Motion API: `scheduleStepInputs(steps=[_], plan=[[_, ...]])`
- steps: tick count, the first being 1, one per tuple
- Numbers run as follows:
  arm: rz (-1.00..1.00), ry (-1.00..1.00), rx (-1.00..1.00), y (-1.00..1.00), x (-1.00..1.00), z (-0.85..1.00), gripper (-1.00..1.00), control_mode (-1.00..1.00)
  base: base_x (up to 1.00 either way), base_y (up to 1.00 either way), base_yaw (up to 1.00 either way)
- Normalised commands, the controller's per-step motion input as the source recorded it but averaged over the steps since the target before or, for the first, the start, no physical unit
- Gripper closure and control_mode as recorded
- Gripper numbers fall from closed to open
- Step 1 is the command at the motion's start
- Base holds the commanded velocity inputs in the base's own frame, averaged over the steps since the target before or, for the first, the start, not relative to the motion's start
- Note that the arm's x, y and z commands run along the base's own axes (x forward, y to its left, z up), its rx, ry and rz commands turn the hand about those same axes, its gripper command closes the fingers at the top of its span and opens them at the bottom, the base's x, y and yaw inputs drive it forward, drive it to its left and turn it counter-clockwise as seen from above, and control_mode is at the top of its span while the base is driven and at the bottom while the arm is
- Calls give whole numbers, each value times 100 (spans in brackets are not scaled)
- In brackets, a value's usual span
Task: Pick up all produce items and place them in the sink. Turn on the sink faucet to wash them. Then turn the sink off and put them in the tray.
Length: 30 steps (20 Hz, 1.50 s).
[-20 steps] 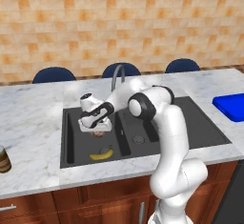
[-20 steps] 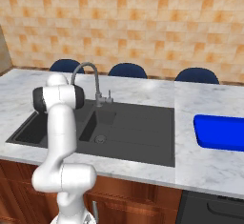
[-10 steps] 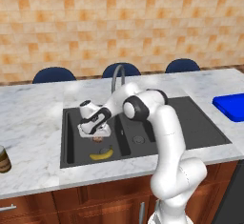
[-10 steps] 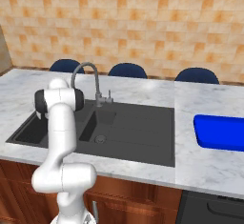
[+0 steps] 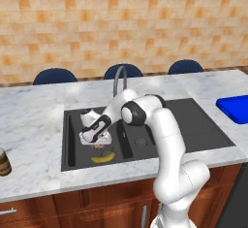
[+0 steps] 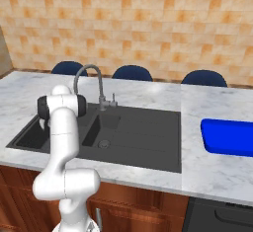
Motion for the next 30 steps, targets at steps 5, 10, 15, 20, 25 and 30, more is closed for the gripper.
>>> scheduleStepInputs(steps=[5,10,15,20,25,30], plan=[[0,0,0,4,2,-30,100,-100,0,0,0],[0,-1,0,4,2,-21,100,-100,0,0,0],[0,1,0,0,0,-11,-100,-100,0,0,0],[2,-1,0,2,-2,-3,-100,-100,0,0,0],[0,-4,0,0,-16,1,-100,-100,0,0,0],[0,-3,0,0,-18,4,-100,-100,0,0,0]])
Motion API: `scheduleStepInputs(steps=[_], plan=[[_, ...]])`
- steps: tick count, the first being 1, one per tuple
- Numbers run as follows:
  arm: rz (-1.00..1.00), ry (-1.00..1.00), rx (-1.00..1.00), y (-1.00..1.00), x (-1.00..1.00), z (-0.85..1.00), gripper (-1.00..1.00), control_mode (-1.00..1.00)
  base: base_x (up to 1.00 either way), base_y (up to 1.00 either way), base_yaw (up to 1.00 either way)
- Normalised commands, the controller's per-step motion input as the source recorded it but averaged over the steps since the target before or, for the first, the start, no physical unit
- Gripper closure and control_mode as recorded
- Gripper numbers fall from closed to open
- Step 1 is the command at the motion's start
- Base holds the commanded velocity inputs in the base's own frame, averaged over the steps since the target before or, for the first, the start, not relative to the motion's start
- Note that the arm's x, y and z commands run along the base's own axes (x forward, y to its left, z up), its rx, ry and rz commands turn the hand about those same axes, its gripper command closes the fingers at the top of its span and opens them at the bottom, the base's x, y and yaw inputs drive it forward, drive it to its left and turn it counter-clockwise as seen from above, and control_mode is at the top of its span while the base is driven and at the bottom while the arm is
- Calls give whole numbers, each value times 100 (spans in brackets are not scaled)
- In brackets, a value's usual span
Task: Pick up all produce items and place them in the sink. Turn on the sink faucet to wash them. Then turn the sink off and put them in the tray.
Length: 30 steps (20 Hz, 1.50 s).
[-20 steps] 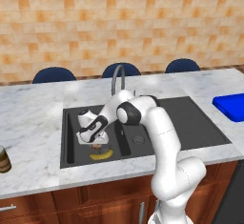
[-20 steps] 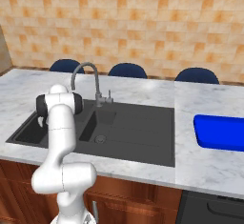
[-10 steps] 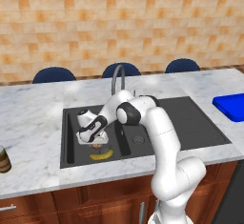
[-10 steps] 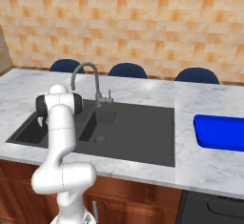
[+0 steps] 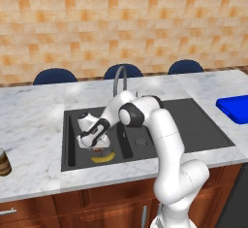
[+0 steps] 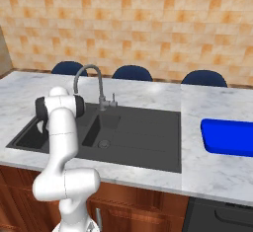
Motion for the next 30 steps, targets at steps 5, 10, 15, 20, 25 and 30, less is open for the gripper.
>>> scheduleStepInputs(steps=[5,10,15,20,25,30], plan=[[0,-7,0,0,-18,21,-100,-100,0,0,0],[0,-9,0,0,-18,49,-100,-100,0,0,0],[0,-10,0,0,-16,59,-100,-100,0,0,0],[0,-12,0,0,-25,74,-100,-100,0,0,0],[0,-9,0,0,-27,81,-100,-100,0,0,0],[0,-1,0,7,-29,89,-100,-100,0,0,0]])
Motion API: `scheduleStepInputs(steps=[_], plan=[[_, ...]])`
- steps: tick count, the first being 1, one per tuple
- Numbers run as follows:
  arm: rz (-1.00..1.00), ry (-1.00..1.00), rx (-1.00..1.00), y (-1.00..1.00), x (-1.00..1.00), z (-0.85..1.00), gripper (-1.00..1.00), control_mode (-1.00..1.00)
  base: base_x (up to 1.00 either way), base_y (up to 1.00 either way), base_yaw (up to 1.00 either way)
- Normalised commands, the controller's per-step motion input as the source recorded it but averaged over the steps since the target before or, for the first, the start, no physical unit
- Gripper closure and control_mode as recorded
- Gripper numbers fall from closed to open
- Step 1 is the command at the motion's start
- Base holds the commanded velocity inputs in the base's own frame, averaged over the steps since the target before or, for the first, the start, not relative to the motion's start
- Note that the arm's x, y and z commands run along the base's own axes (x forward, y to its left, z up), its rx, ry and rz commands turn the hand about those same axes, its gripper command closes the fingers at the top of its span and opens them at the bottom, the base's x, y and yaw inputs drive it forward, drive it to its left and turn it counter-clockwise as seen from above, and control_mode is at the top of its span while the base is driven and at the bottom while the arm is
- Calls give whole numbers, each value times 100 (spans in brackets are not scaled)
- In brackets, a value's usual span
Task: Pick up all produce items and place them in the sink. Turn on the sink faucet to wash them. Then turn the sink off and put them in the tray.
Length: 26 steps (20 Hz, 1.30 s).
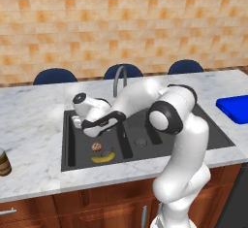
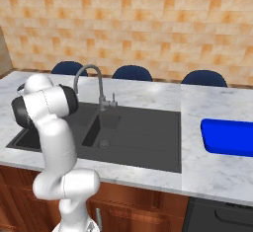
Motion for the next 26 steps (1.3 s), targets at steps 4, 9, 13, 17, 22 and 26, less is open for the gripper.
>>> scheduleStepInputs(steps=[4,9,13,17,22,26], plan=[[0,0,0,2,-35,86,-100,-100,0,0,0],[0,0,0,-2,-36,78,-100,-100,0,0,0],[0,1,2,-14,-46,57,-100,-100,0,0,0],[0,4,4,-22,-46,46,-100,-100,0,0,0],[2,5,7,-38,-37,40,-100,-100,0,0,0],[3,5,8,-41,-34,34,-100,-100,0,0,0]])
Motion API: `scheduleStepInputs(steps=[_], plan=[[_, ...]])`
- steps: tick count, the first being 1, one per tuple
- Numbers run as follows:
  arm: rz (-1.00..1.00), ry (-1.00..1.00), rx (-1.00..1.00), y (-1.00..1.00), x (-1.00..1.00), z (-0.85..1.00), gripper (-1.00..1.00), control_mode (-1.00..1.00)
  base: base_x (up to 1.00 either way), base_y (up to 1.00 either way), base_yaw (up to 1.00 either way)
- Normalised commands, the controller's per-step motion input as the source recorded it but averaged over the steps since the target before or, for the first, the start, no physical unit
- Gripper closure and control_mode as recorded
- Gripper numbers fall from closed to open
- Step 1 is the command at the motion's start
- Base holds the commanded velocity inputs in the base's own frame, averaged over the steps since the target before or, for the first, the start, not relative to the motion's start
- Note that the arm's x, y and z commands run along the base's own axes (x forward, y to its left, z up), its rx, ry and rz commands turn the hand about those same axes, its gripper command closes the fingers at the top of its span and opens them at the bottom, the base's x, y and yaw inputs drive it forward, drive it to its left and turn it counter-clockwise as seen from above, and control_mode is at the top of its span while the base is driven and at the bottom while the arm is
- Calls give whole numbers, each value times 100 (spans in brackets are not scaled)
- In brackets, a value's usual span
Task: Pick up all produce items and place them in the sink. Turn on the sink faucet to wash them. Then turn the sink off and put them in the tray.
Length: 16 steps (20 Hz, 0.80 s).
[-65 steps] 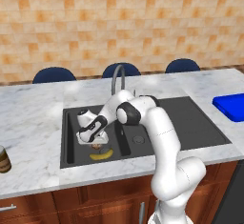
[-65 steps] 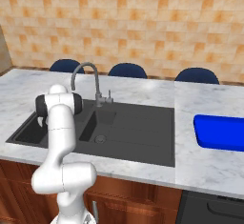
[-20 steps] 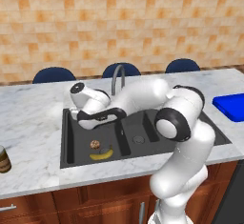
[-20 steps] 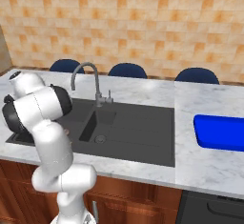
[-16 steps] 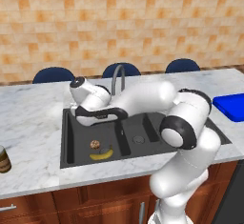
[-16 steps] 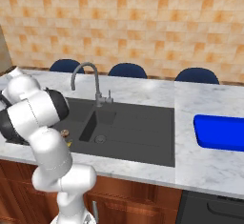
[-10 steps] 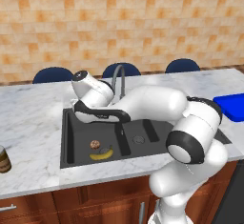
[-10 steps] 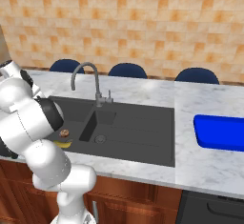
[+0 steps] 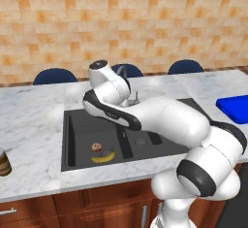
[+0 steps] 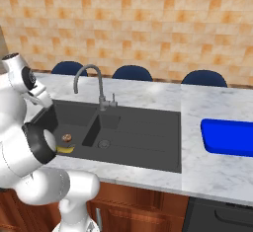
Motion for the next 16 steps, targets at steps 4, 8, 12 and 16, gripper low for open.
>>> scheduleStepInputs(steps=[4,8,12,16], plan=[[4,4,7,-51,-26,18,-100,-100,0,0,0],[5,3,7,-59,-17,0,-100,-100,0,0,0],[4,1,7,-59,-16,0,-100,-100,0,0,0],[2,0,5,-59,-6,0,-100,-100,0,0,0]])
